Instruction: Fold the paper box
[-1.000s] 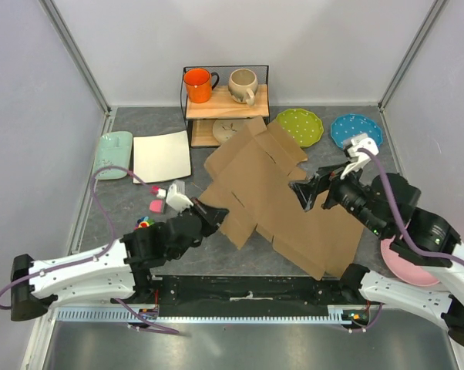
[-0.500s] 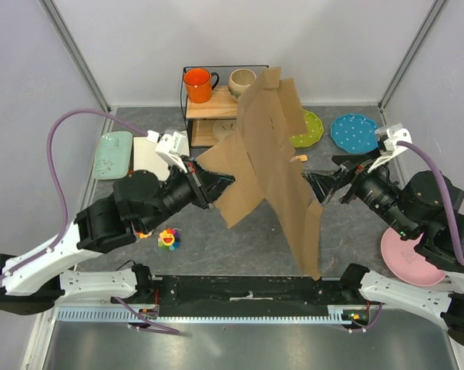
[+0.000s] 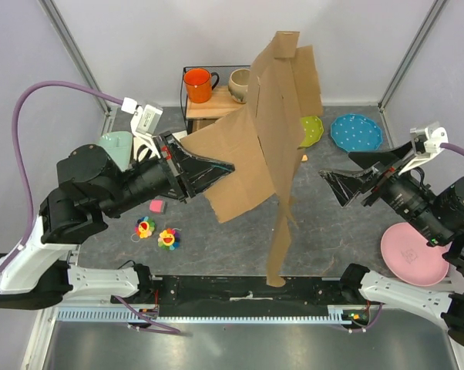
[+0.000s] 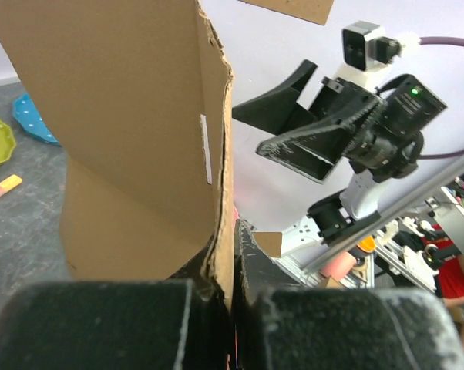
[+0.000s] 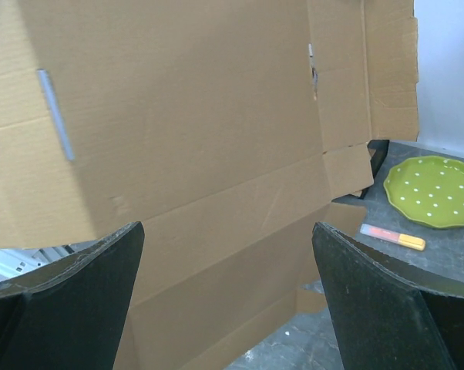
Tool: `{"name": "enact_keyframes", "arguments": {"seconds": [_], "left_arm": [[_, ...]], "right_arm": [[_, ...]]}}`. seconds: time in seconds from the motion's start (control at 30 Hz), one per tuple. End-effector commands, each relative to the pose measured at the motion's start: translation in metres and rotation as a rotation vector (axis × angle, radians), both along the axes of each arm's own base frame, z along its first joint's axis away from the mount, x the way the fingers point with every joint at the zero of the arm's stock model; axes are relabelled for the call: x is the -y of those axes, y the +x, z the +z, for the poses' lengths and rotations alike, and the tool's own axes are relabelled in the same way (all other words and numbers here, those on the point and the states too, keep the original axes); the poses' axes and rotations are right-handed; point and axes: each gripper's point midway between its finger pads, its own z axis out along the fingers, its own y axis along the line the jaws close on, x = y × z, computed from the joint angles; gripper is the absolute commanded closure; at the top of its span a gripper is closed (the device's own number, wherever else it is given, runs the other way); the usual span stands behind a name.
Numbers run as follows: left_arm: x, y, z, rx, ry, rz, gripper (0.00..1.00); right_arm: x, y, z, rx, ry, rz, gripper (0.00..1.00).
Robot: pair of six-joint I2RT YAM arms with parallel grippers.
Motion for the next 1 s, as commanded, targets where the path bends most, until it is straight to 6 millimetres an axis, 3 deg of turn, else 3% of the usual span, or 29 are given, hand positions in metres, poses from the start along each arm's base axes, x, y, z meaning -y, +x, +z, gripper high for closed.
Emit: {"name": "enact_keyframes", "arguments": {"seconds": [0.0, 0.13, 0.17, 0.23, 0.27, 0.33, 0.4, 0.5, 0.6, 0.73, 0.83, 0.97], "left_arm": [[0.0, -0.019, 0.017, 0.053, -0.036, -0.103, 0.98], [0.002, -0.003, -0.019, 0.006, 0.023, -0.056, 0.98], [0.005, 0.006, -0.043, -0.034, 0.058, -0.069, 0.98], [0.007, 0.017, -0.06, -0.077, 0.053, -0.079, 0.98], [0.009, 0.028, -0.087, -0.143, 0.078, -0.103, 0.98], [0.011, 0.042, -0.106, -0.182, 0.074, -0.123, 0.98], [0.011, 0.063, -0.143, -0.263, 0.113, -0.139, 0.98], [0.01, 0.092, -0.181, -0.318, 0.175, -0.128, 0.98], [0.007, 0.112, -0.205, -0.338, 0.233, -0.138, 0.98], [0.009, 0.149, -0.264, -0.453, 0.396, -0.114, 0.98], [0.005, 0.171, -0.298, -0.499, 0.522, -0.072, 0.98], [-0.017, 0.193, -0.339, -0.526, 0.697, 0.039, 0.98]], "right_arm": [[0.016, 0.006, -0.002, 0.003, -0.015, -0.081, 0.02], [0.016, 0.011, -0.013, -0.013, -0.025, -0.109, 0.02], [0.017, 0.01, -0.014, -0.013, -0.024, -0.107, 0.02], [0.016, 0.011, -0.015, -0.01, -0.028, -0.106, 0.02], [0.016, 0.011, -0.016, -0.012, -0.033, -0.107, 0.02], [0.016, 0.012, -0.018, -0.011, -0.042, -0.109, 0.02], [0.017, 0.012, -0.02, -0.011, -0.047, -0.115, 0.02], [0.019, 0.014, -0.027, -0.017, -0.057, -0.127, 0.02], [0.021, 0.015, -0.033, -0.021, -0.068, -0.139, 0.02], [0.02, 0.017, -0.046, -0.036, -0.086, -0.147, 0.02], [0.02, 0.02, -0.058, -0.051, -0.099, -0.162, 0.02], [0.018, 0.022, -0.078, -0.079, -0.108, -0.168, 0.02]]}}
